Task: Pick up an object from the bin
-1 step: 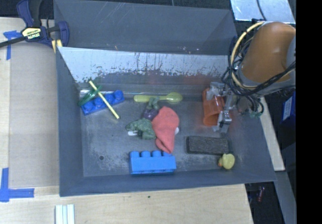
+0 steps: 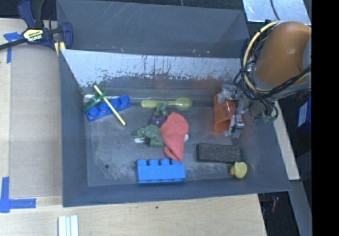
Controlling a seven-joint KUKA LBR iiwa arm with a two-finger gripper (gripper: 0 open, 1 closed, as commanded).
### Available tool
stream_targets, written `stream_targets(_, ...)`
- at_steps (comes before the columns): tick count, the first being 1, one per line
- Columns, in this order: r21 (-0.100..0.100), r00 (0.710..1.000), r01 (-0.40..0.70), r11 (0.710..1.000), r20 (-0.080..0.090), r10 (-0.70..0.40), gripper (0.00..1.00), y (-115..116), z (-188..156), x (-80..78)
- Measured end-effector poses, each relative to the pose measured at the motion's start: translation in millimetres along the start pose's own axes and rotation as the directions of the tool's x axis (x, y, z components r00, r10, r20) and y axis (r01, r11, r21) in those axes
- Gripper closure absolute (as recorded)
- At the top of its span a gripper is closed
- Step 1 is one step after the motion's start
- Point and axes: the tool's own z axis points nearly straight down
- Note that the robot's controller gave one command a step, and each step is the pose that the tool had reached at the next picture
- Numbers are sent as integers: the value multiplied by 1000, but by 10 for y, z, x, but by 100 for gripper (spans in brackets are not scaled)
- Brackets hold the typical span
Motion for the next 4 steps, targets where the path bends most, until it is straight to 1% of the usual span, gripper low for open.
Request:
stream_targets(1,-8,999,-26,1000,25,26,0,-139,518,236)
stream_targets(2,-30,998,-60,998,-4,60,0,-124,696,-117)
stream_targets(3,-26,998,-65,998,-3,65,0,-88,665,-35)
stream_targets(4,-34,1000,-19,999,-12,18,100,-87,-578,-409)
